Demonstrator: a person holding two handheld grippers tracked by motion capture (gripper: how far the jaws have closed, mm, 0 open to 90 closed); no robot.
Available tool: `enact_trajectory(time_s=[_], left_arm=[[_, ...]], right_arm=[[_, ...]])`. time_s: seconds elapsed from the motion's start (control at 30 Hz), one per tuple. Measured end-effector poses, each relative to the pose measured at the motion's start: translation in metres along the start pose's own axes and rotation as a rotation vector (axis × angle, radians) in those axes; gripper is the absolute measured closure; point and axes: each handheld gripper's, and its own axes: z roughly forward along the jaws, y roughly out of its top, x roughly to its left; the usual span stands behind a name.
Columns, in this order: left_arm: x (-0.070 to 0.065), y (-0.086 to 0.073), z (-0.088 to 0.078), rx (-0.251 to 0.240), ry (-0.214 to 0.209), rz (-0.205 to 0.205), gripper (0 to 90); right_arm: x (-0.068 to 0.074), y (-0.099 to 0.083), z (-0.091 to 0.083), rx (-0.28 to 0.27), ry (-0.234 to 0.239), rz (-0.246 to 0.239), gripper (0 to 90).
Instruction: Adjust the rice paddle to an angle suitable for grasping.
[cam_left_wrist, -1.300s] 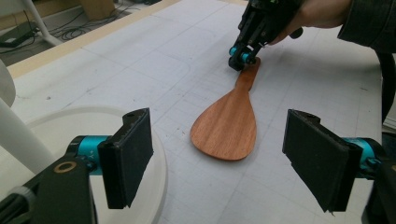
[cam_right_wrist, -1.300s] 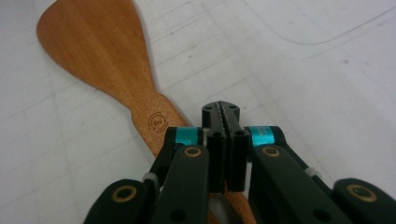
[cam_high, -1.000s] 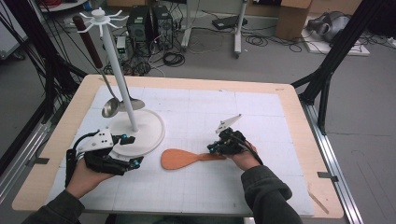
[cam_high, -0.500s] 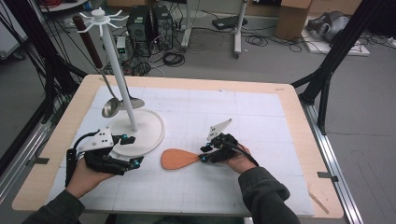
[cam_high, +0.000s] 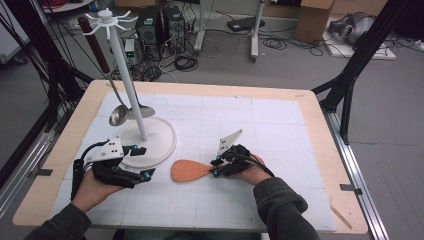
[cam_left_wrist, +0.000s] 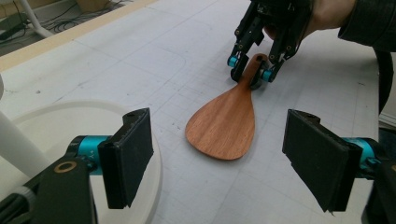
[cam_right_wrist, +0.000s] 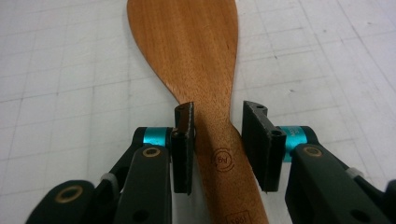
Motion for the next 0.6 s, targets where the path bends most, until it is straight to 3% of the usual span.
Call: enact_trajectory(time_s=[0.6], left_arm=[[0.0022,-0.0003,0.0016,0.003,0.003,-0.002,25.2]], right_arm=[[-0.0006,0.0032,0.0058,-0.025,0.063,-0.058,66.3]])
